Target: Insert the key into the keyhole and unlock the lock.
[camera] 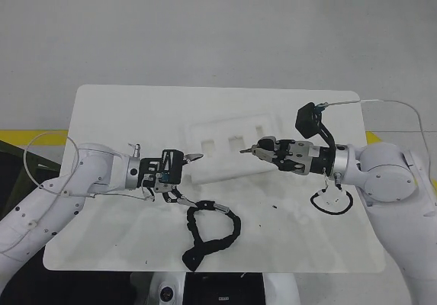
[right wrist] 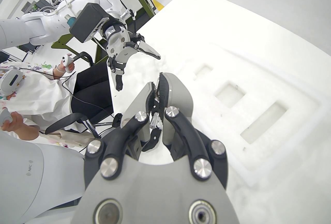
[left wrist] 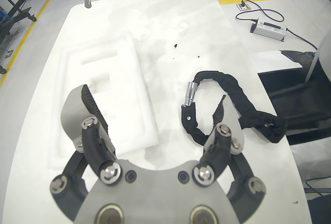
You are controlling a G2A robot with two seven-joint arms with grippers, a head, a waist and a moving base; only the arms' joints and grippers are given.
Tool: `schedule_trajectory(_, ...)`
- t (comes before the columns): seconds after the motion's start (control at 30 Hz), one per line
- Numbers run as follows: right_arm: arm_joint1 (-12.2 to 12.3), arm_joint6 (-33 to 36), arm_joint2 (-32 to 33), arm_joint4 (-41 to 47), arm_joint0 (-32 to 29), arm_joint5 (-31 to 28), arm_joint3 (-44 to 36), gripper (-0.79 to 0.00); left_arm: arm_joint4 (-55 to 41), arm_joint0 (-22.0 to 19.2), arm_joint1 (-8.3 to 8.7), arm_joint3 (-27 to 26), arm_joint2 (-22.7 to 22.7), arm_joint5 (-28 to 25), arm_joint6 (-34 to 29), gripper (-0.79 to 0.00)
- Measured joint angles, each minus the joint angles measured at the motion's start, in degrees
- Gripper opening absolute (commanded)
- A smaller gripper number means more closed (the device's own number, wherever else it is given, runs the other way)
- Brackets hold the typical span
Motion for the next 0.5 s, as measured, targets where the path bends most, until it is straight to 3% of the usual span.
schedule_trajectory(0.3,0.0,0.0,0.0,0.0,0.0,0.0,0.0,-0.785,1.9,1.5,-0.47,-1.8,1.2,-1.0,-3.9,0.0)
schedule_trajectory(0.5,0.0,0.0,0.0,0.0,0.0,0.0,0.0,-0.785,3.3,0.9,-2.1,-2.3,5.5,-3.2,-6.1,0.0)
